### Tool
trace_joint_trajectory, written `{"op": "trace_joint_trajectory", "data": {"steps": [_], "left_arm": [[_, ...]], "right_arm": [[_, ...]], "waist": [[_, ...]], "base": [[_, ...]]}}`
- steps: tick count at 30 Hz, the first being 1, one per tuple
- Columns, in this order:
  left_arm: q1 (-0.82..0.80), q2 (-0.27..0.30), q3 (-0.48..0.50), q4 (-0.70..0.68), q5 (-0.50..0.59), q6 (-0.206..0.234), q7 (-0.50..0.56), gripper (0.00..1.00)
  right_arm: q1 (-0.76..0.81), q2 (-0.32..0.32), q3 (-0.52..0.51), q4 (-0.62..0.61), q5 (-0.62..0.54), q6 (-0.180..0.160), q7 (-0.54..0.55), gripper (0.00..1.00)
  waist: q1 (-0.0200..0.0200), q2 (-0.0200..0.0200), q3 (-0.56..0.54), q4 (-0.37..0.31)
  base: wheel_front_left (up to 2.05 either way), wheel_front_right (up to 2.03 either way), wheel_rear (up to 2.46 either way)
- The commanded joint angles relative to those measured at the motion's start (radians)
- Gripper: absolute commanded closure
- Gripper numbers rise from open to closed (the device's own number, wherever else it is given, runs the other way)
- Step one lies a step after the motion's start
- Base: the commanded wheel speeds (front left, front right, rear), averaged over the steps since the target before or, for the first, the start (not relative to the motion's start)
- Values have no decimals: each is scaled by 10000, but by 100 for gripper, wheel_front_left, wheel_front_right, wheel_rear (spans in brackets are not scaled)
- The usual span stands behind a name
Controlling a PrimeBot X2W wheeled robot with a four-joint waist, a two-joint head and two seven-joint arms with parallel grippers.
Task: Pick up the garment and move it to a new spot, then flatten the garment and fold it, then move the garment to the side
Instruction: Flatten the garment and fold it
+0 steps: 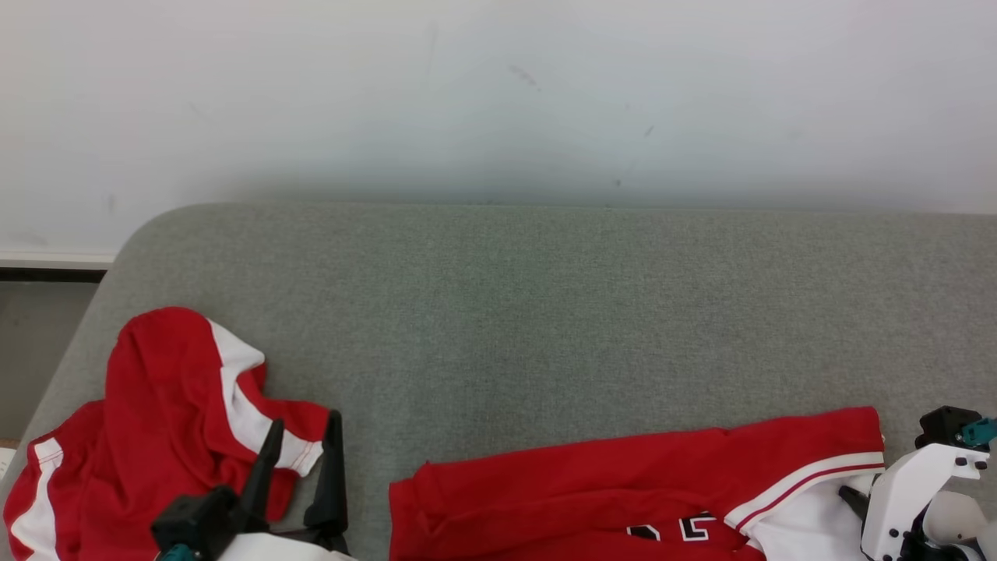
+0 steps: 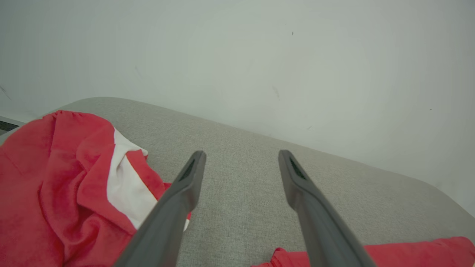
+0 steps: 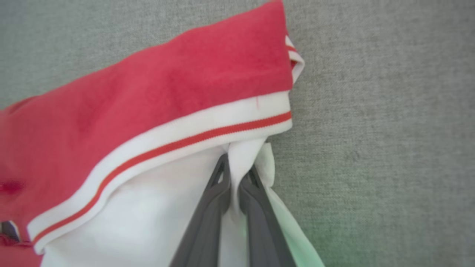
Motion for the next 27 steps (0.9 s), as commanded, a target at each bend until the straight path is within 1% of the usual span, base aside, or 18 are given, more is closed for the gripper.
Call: {"op": "trace_joint_trajectory", "data": {"steps": [1, 10, 18, 23, 27], "left_arm": [[104, -26, 43, 26, 112, -10, -1, 0], [261, -74, 79, 48, 166, -25, -1, 0], [397, -91, 115, -19, 215, -18, -1, 0], [361, -105, 104, -4, 212, -48, -1, 0], [309, -109, 71, 81, 216, -60, -1, 0]], "right_arm": [[395, 30, 222, 229, 35, 4, 311, 100], [-75, -920, 55, -575, 206, -14, 227, 100], [-82, -2041, -458, -849, -185, -13, 414, 100], [-93, -2265, -862, -1354, -228, -11, 615, 100], [110, -2032, -1190, -2105, 42, -11, 703, 100]], "waist": [[1, 0, -48, -34], [1, 0, -298, -253], [1, 0, -395, -480], [1, 0, -345, -587], [1, 0, -353, -600]], "base": [[0, 0, 0], [0, 0, 0], [0, 0, 0], [0, 0, 0], [0, 0, 0]]}}
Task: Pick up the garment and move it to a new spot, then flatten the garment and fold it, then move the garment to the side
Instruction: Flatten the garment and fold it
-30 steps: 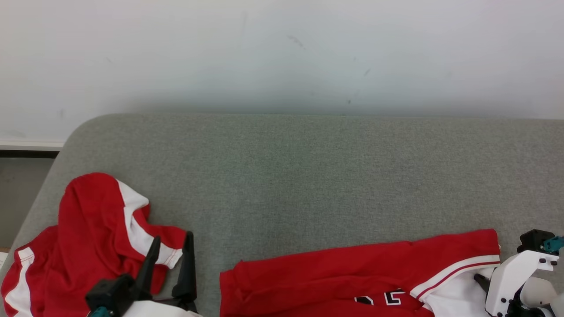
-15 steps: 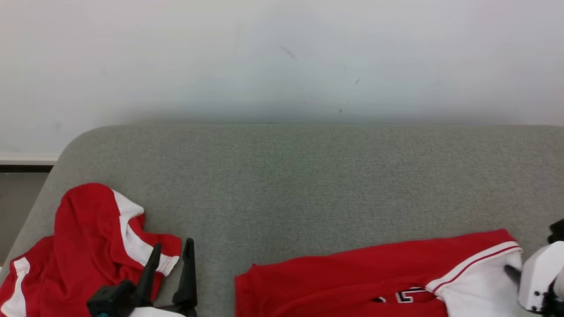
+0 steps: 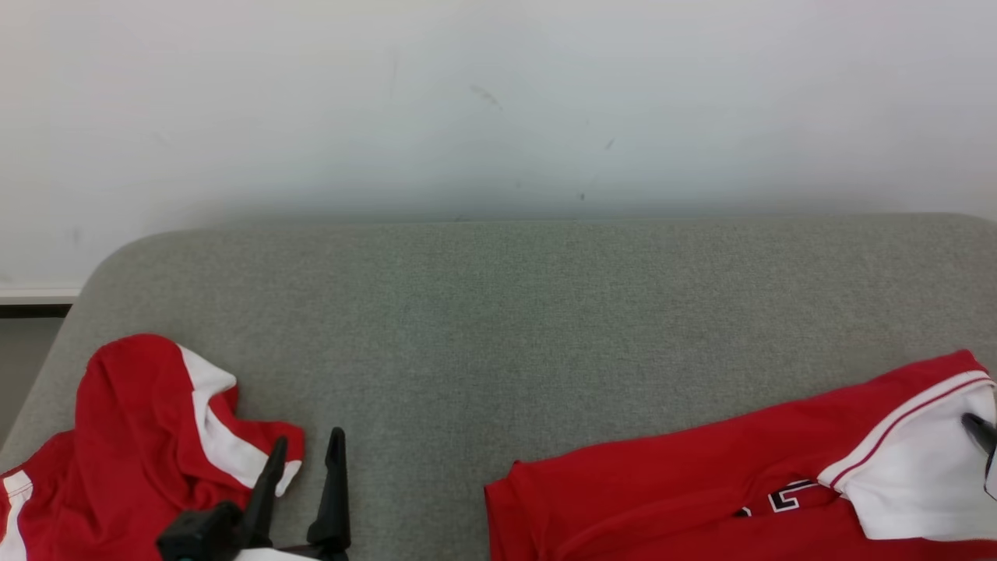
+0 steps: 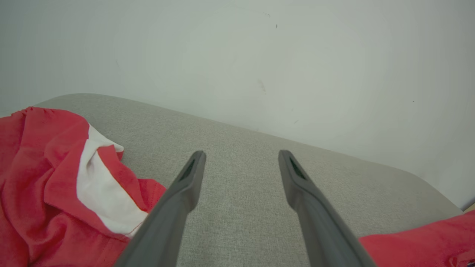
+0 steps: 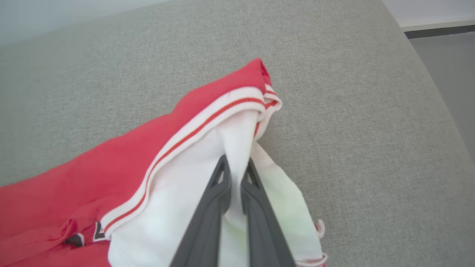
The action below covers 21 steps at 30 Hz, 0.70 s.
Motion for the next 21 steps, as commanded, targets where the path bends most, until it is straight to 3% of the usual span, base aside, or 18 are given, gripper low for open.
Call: {"op": "trace_joint_trajectory", "data": {"steps": [1, 13, 21], "left_arm": [[-10, 22, 18, 58, 105, -27, -1, 0], [84, 40, -71, 360, -59, -15, 4, 0], [-18, -24, -222, 561, -124, -70, 3, 0]], "right_arm": [[207, 129, -125, -368, 129, -29, 106, 100], [1328, 629, -92, -3800, 359, -27, 1400, 100], [2421, 1359, 155, -6066, 445, -27, 2676, 100]], "waist": [[-1, -1, -19, 16], [-1, -1, -280, 367], [-1, -1, -385, 1045]], "base": [[0, 0, 0], [0, 0, 0], [0, 0, 0]]}}
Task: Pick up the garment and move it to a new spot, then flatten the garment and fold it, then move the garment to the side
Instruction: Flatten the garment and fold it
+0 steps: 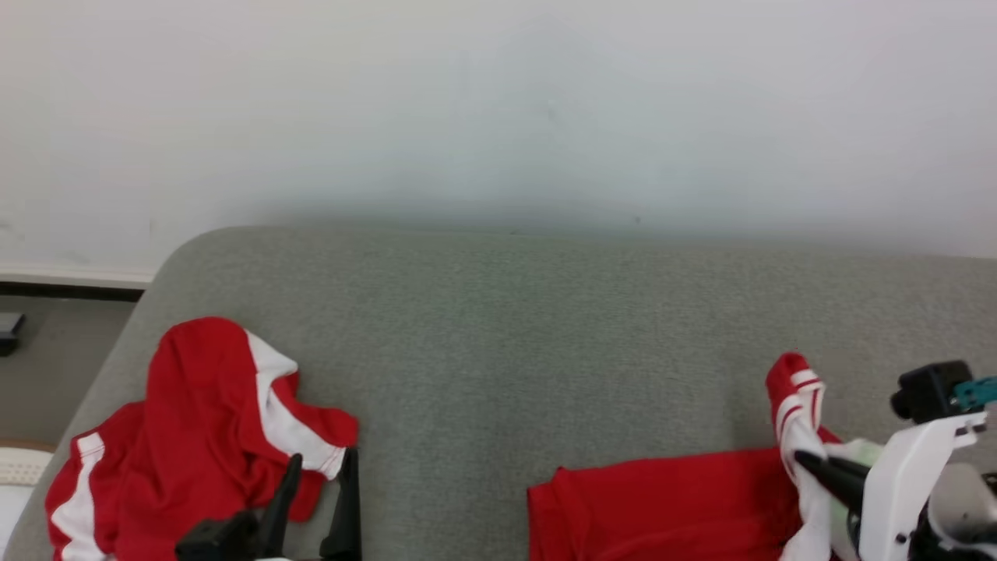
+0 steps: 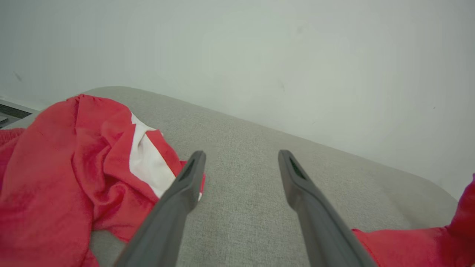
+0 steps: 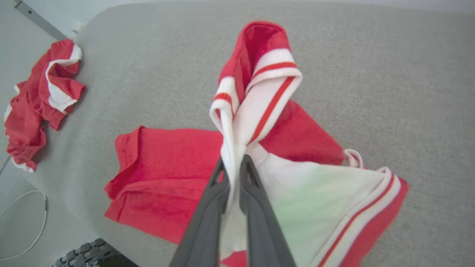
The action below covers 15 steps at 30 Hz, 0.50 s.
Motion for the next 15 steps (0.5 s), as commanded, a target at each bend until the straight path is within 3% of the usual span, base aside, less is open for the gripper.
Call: {"op": "trace_joint_trajectory", "data": {"steps": [1, 7, 15], "left_arm": [[-45, -3, -7, 32, -17, -29, 1, 0], [-125, -41, -100, 165, -57, -68, 0, 0], [-296, -74, -226, 331, -78, -86, -1, 0]], "right_arm": [[259, 47, 47, -180, 18, -24, 88, 100], [796, 954, 287, -805, -6, -24, 115, 100], [684, 2242, 857, 98, 147, -22, -22, 100]], "waist": [[0, -1, -24, 208], [0, -1, -22, 605], [0, -1, 62, 939]], "base": [[0, 0, 0], [0, 0, 0], [0, 0, 0]]}}
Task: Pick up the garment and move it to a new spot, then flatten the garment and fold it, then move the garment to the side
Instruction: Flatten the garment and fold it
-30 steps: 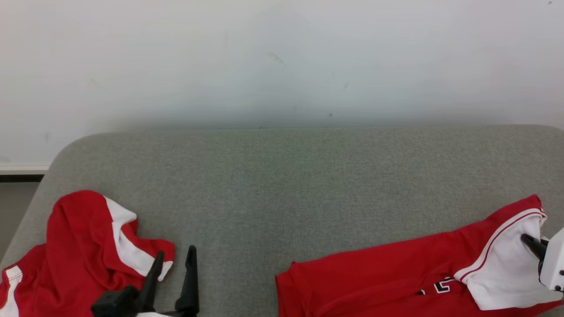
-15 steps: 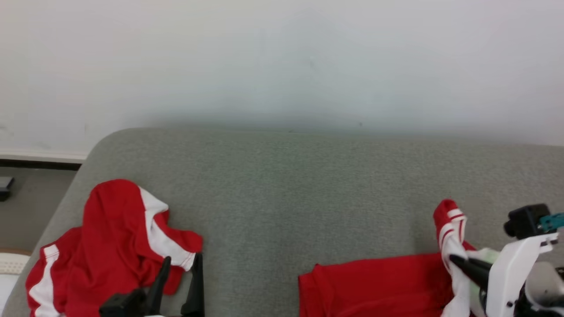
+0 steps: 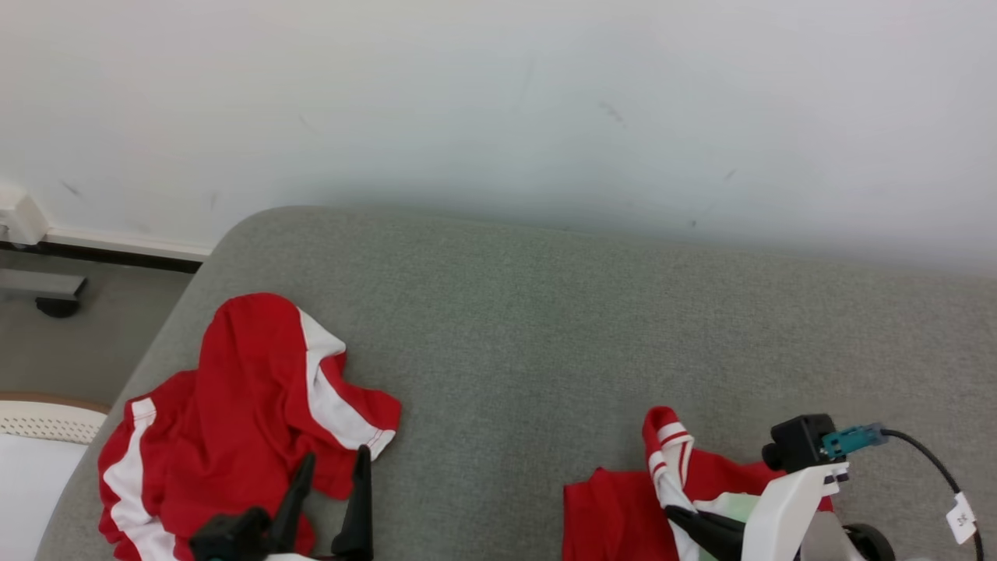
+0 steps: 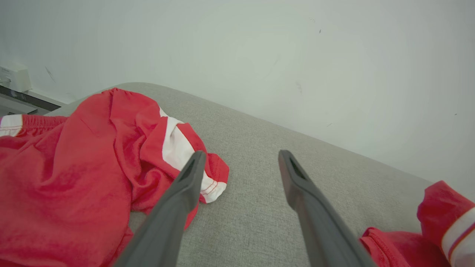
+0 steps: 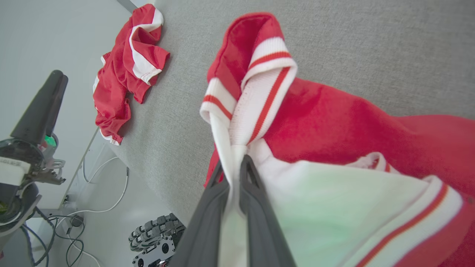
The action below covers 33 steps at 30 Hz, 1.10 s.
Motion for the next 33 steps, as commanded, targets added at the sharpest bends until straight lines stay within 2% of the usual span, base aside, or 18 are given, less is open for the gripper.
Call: {"op": "trace_joint_trajectory", "data": {"steps": [1, 14, 15, 16, 17, 18, 24, 29, 33], "left_arm": [[-112, -11, -1, 25, -47, -3, 1, 0], [-159, -37, 26, 144, -71, -14, 0, 0], [-169, -38, 26, 162, -75, -25, 0, 0], [-177, -40, 31, 176, -79, -33, 0, 0], [-182, -43, 30, 177, -88, -32, 0, 0], [-184, -46, 29, 182, -95, -31, 0, 0], [-183, -62, 49, 195, -125, -7, 0, 0], [-72, -58, 163, 135, -123, 14, 0, 0], [-19, -69, 233, 29, -72, 26, 0, 0]], "right_arm": [[-65, 77, 69, 132, 127, -22, -105, 100], [-684, 740, 1012, 2036, 175, -22, -999, 100], [-748, 758, 1106, 2193, 137, -22, -1111, 93], [-789, 786, 1220, 2347, 169, -22, -1197, 62], [-837, 804, 1302, 2474, 263, -22, -1285, 23], [-896, 806, 1399, 2585, 320, -22, -1371, 0], [-1299, 820, 2162, 2619, 517, -22, -1966, 0], [-1539, 577, 2553, 1651, 236, -22, -2678, 0], [-1719, 193, 2151, 676, 102, -22, -3325, 0]], "waist": [[0, 0, 28, 36], [0, 0, 83, 85], [0, 0, 89, 68], [0, 0, 90, 48], [0, 0, 90, 25], [0, 0, 89, 0], [0, 0, 61, -187], [0, 0, 11, -445], [0, 0, -11, -703]], "base": [[0, 0, 0], [0, 0, 0], [0, 0, 0], [0, 0, 0], [0, 0, 0], [0, 0, 0], [0, 0, 0], [0, 0, 0], [0, 0, 0]]}}
